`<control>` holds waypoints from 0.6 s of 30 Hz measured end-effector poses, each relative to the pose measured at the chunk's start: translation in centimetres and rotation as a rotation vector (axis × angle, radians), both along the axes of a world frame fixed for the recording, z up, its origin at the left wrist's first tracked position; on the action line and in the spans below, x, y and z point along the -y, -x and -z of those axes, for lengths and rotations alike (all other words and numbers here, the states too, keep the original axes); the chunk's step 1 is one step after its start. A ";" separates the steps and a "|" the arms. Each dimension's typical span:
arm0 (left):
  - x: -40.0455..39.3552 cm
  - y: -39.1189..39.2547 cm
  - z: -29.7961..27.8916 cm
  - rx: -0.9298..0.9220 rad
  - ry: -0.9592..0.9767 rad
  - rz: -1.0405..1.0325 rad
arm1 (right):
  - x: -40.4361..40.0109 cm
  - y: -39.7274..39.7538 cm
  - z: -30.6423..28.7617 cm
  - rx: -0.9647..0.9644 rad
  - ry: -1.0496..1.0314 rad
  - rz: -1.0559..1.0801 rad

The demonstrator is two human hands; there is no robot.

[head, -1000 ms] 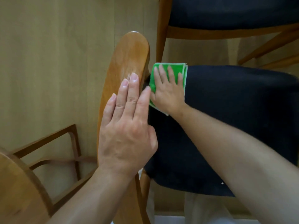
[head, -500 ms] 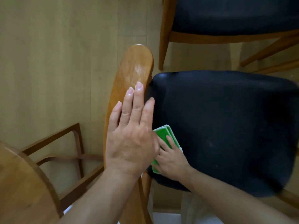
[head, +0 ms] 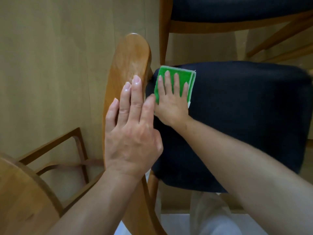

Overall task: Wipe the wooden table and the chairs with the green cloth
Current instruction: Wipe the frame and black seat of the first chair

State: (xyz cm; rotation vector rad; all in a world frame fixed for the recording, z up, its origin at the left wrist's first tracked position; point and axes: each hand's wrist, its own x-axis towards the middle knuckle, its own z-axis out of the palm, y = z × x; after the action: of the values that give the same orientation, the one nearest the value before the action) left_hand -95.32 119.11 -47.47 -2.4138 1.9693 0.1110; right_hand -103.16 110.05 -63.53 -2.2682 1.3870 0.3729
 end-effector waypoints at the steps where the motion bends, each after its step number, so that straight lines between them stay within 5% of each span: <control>1: 0.0 0.1 0.0 0.005 0.000 0.003 | -2.1 1.0 -0.1 0.008 -0.006 -0.064; 7: -0.1 -0.1 0.2 0.013 -0.031 0.017 | -15.5 7.1 0.7 -0.040 -0.081 -0.404; 12: 0.0 0.0 0.1 -0.013 -0.025 0.006 | -12.1 7.3 1.6 0.076 -0.023 -0.560; 18: -0.1 0.1 0.1 -0.049 0.013 -0.014 | -0.4 -0.3 0.9 0.009 0.039 -0.033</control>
State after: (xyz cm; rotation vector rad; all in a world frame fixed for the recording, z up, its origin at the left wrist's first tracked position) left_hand -95.43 119.22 -47.59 -2.4562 1.9795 0.1589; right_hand -102.90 110.44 -64.44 -2.3238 1.3652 0.3489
